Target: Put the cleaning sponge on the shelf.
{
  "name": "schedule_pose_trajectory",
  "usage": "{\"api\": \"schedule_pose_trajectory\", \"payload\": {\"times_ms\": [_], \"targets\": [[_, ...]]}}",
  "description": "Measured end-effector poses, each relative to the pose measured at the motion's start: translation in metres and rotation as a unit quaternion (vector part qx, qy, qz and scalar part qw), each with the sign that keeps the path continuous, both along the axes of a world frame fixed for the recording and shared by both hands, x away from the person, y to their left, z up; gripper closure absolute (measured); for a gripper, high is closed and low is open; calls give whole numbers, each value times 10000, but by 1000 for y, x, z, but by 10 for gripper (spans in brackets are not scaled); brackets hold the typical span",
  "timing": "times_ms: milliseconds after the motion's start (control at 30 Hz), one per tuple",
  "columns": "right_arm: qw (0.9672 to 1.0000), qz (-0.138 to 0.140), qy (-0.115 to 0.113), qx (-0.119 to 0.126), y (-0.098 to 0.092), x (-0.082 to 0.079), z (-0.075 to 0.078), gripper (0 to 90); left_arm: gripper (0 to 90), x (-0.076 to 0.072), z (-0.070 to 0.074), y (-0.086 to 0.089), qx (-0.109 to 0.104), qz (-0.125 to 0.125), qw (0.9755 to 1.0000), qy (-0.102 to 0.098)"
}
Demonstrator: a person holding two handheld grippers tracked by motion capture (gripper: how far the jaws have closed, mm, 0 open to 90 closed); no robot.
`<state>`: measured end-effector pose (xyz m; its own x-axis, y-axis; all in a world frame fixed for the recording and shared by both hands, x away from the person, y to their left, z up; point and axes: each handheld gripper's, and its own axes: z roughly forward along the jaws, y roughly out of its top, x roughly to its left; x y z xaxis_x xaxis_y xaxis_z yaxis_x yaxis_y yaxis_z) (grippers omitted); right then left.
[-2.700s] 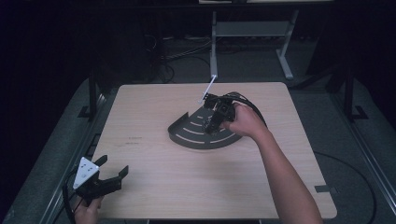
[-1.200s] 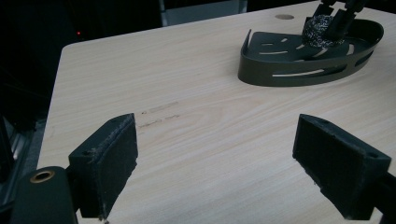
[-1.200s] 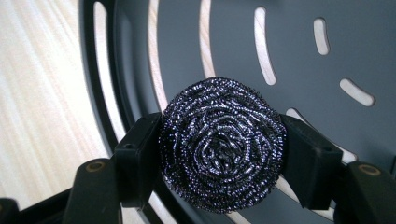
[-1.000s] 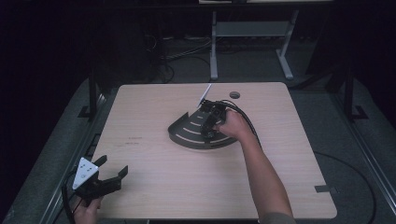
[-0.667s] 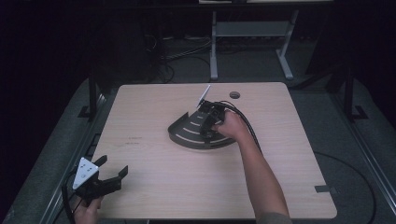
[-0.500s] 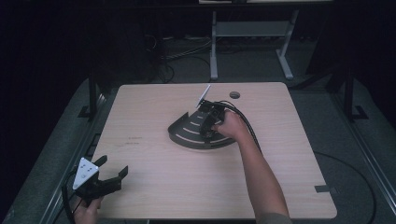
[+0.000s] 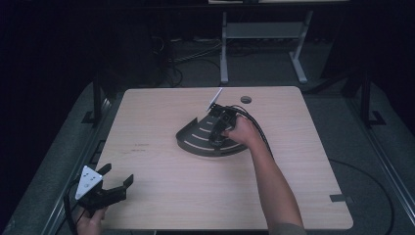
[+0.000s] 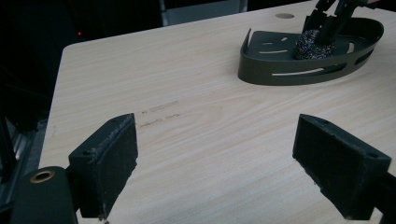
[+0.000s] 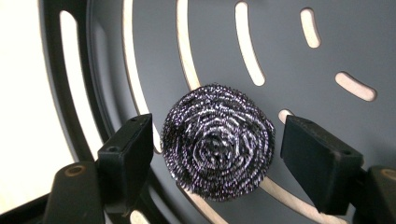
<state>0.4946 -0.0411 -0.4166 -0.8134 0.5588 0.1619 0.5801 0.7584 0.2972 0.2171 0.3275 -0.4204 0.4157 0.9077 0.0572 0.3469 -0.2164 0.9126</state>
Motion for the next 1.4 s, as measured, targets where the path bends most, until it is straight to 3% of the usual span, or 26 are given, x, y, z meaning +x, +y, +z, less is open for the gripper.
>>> {"api": "schedule_pose_trajectory", "payload": {"times_ms": [300, 633, 1133, 1400], "targets": [[9998, -106, -77, 166, -18, -6, 12, 218, 133, 0, 0, -1, 24, -10, 10000, 2], [9994, -130, -211, 225, -40, -26, 31, 204, 133, -1, 0, -2, 33, -23, 10000, 7], [9985, -234, -287, 404, -69, -46, 44, 196, 133, -1, 0, -3, 19, -27, 10000, 10], [9980, -246, -312, 495, -77, -58, 42, 193, 132, -1, 0, -4, 26, -33, 10000, 16]]}}
